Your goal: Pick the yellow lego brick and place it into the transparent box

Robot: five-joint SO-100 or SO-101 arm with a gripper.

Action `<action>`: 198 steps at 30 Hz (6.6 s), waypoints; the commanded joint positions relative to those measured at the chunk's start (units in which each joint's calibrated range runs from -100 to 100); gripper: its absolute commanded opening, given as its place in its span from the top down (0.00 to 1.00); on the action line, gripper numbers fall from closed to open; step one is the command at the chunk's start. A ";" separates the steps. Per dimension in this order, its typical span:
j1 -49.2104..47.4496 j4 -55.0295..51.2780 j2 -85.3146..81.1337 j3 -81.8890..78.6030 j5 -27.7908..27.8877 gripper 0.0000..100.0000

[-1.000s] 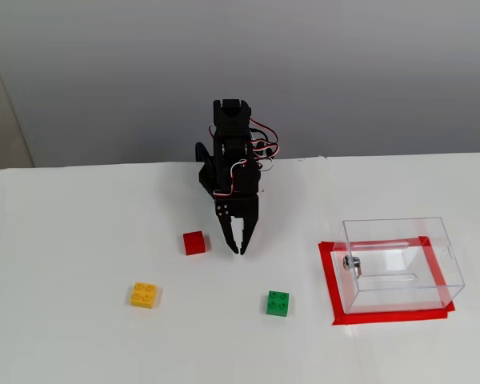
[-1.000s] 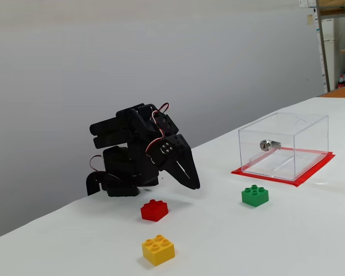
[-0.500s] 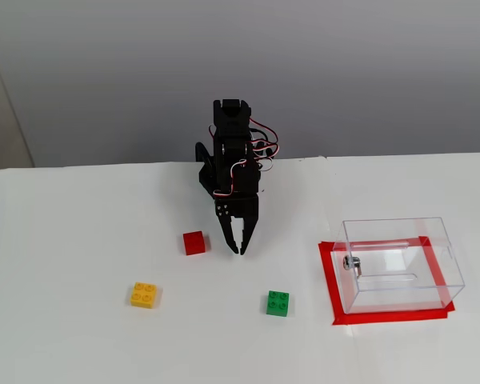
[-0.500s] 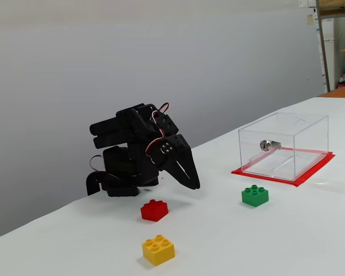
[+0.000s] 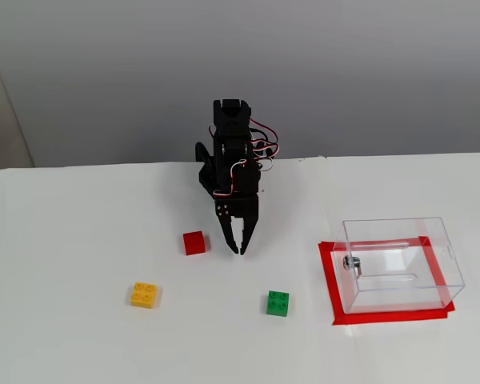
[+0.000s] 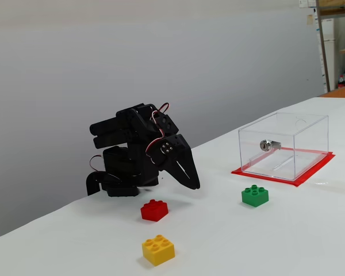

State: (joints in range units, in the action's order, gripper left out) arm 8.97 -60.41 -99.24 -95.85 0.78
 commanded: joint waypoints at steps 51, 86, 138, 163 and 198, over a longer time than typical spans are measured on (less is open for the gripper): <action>0.38 0.62 -0.42 -0.35 -0.05 0.98; 7.48 -0.60 27.58 39.34 -0.16 0.98; 47.99 -10.00 95.80 91.96 3.39 0.98; 40.90 -6.43 95.72 92.05 -15.97 0.79; 42.23 -13.48 108.70 109.69 -37.84 0.79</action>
State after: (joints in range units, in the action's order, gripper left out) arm 49.79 -72.32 8.25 8.47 -36.59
